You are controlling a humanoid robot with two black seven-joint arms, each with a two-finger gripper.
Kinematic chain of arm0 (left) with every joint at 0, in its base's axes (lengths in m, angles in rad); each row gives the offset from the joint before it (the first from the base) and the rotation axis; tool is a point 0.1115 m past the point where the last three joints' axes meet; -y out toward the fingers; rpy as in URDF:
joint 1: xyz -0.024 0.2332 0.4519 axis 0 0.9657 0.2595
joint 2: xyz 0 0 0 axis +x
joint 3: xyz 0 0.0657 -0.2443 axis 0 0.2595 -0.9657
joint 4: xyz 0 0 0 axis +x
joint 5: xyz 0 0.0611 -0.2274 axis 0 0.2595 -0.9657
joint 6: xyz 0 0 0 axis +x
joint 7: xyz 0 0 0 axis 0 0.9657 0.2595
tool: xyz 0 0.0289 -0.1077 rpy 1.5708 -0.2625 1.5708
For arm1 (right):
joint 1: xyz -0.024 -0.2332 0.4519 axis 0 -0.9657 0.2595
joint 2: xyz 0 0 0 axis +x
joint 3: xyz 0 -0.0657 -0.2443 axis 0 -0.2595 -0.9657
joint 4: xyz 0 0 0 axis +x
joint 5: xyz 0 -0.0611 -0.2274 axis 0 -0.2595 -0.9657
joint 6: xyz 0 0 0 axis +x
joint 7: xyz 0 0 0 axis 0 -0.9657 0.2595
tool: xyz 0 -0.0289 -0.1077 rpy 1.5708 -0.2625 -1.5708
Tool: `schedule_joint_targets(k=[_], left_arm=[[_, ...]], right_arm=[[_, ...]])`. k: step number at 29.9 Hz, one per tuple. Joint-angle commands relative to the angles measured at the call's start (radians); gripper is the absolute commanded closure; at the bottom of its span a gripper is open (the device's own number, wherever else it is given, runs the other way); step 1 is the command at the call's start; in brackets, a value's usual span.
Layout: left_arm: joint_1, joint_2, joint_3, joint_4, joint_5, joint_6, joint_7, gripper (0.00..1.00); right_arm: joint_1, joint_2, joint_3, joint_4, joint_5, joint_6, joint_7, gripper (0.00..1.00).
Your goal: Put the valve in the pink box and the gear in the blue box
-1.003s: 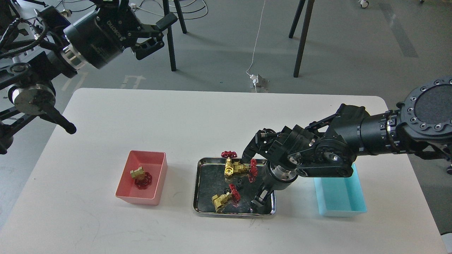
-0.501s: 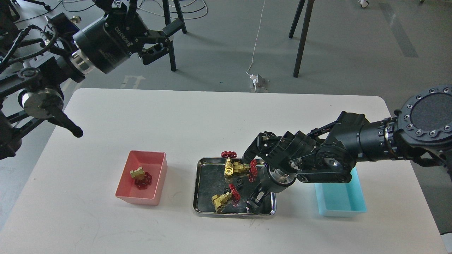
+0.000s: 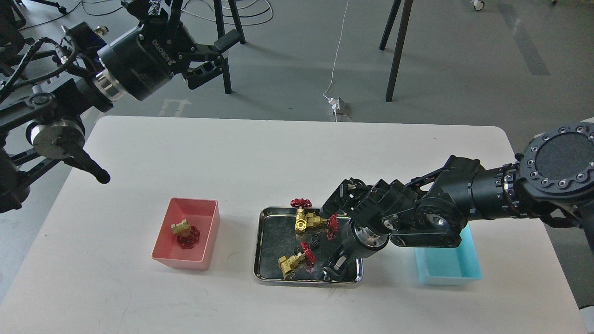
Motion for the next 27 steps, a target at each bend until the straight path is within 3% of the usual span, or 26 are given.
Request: schedule_joint_targets(k=[1, 27], left_arm=[[0.001, -0.006, 0.000, 0.000, 0.000, 0.000, 0.000, 0.01], [0.015, -0.014, 0.000, 0.008, 0.001, 0.000, 0.000, 0.01]], right_arm=[[0.001, 0.000, 0.000, 0.001, 0.000, 0.000, 0.000, 0.55], [-0.002, 0.000, -0.002, 0.003, 0.063, 0.006, 0.002, 0.62]])
